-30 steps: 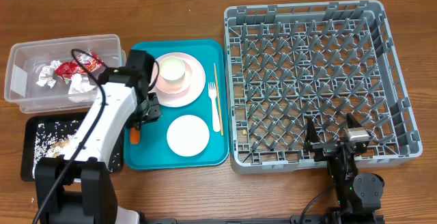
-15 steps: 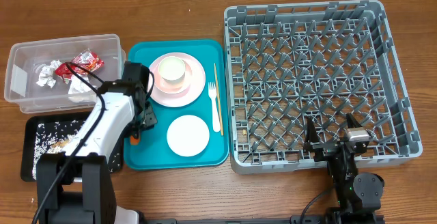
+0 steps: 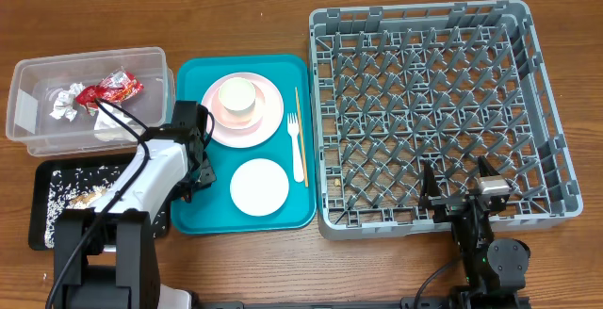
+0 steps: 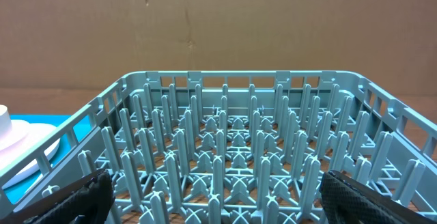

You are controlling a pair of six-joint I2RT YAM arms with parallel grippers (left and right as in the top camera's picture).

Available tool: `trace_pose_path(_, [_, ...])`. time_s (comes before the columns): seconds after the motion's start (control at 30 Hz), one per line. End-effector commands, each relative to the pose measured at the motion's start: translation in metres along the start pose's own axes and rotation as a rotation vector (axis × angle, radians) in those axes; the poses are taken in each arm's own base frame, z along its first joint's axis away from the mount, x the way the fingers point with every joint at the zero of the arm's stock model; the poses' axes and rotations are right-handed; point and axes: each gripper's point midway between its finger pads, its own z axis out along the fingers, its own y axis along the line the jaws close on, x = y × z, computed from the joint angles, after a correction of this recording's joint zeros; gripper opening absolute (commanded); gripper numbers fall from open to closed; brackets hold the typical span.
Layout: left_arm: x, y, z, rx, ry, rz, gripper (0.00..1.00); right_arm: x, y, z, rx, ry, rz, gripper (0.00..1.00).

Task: Sort waste into correct bins and load items into the dishwasher
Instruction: 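Grasp the orange carrot on the teal tray with the left gripper, then move the carrot with the left gripper and drop it on the black tray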

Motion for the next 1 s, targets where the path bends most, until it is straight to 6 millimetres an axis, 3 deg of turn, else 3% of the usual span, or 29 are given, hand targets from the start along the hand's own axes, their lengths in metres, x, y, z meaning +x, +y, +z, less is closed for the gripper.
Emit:
trace_pose_path(0.0, [0.001,0.004,0.001,-0.011,-0.010,-0.023,0.38,0.001,0.000,0.000,0.000,-0.005,-0.004,1.00])
trace_pose_path(0.2, [-0.006,0.000,0.001,0.006,-0.039,-0.032,0.36,0.001,0.000,0.000,0.000,-0.005,-0.004,1.00])
trace_pose_path(0.3, [-0.007,0.000,0.001,0.007,-0.041,-0.032,0.25,0.001,0.000,0.000,0.000,-0.005,-0.004,1.00])
trace_pose_path(0.67, [-0.005,0.001,0.001,0.004,-0.035,-0.006,0.10,0.001,0.000,0.000,0.000,-0.005,-0.004,1.00])
trace_pose_path(0.97, [-0.001,-0.016,-0.021,0.136,-0.014,0.056,0.08,0.001,0.000,0.000,0.000,-0.005,-0.004,1.00])
